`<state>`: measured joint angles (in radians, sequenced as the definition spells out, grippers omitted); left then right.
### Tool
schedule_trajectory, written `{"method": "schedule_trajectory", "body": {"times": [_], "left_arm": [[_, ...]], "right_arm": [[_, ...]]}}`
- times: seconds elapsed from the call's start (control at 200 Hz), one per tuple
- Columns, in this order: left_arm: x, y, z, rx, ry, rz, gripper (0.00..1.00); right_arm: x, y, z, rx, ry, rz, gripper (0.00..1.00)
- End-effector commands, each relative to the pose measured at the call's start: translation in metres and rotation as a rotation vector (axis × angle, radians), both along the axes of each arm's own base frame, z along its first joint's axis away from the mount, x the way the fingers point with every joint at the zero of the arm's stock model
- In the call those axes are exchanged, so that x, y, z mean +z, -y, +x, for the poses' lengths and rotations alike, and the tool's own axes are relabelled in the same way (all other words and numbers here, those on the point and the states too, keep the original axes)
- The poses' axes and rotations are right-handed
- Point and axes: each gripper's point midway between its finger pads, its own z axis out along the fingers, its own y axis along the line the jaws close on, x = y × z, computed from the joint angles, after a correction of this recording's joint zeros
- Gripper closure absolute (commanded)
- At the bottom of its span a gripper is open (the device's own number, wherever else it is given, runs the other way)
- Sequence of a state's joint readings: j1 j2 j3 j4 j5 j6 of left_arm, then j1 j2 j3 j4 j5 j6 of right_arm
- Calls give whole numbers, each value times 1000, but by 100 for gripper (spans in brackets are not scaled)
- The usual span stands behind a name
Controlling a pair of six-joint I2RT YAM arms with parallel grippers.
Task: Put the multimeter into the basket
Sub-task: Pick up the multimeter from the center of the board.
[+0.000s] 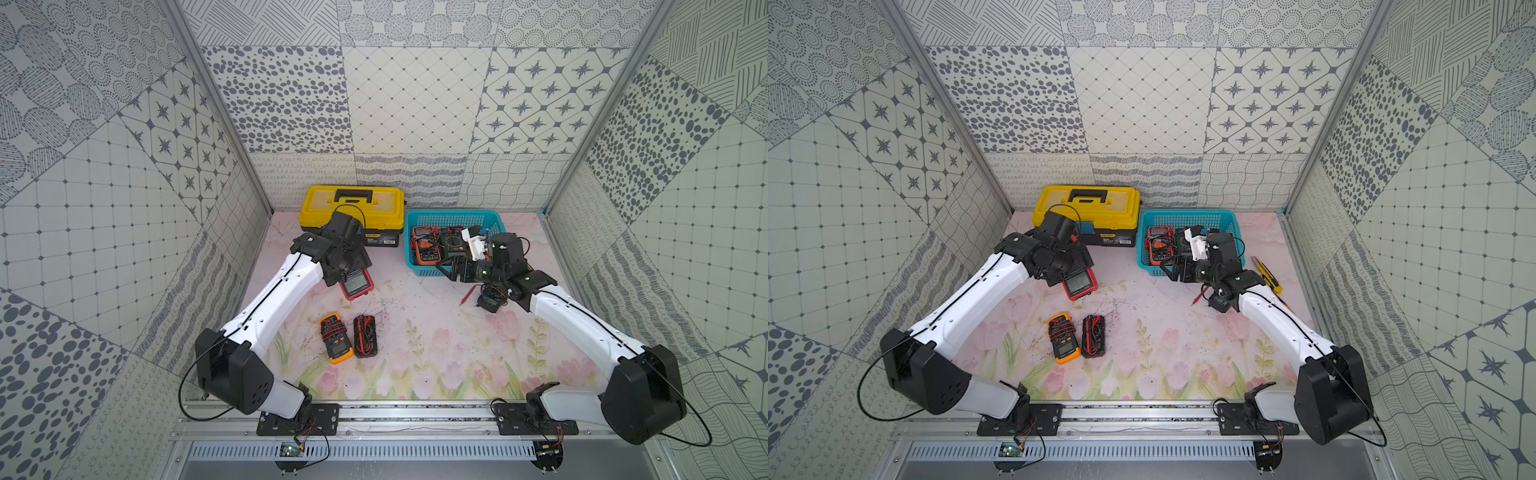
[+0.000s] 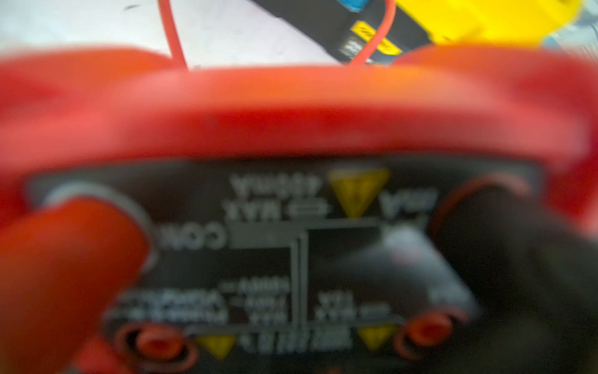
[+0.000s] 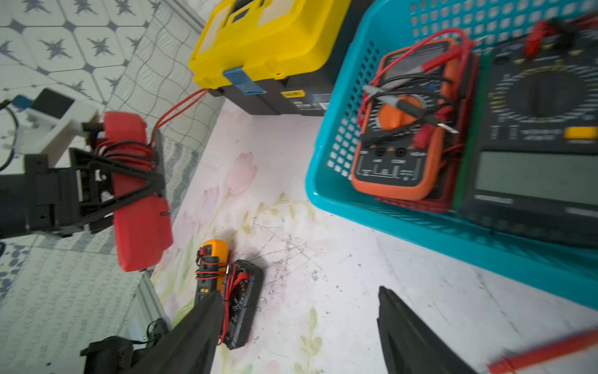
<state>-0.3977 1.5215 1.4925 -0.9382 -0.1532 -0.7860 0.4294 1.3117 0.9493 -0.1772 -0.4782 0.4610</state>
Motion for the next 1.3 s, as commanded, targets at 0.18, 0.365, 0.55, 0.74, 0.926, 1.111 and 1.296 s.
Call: {"method": "schedule_trajectory", "body": {"times": [0.18,0.365,0.55,0.74,0.926,1.111,1.296], "left_arm": [[31,76,31,-214,109,26,100],[35,103,31,-271,105,-74,100],[33,118,27,-302,78,-146,100],[34,127,29,-311,79,-188,100],[35,138,32,-315,88,-247,100],[35,143,36,-315,97,-268,100],[41,143,42,-297,132,-283,100]], "right_arm": [[44,-80,-31,228,176,259,19],[42,-98,-28,253,193,269,20],[39,-109,-19,267,185,279,22],[35,-113,-12,254,172,296,27],[33,-118,-9,250,139,338,34],[31,-122,-8,258,113,369,38],[30,-124,-8,271,104,377,62]]}}
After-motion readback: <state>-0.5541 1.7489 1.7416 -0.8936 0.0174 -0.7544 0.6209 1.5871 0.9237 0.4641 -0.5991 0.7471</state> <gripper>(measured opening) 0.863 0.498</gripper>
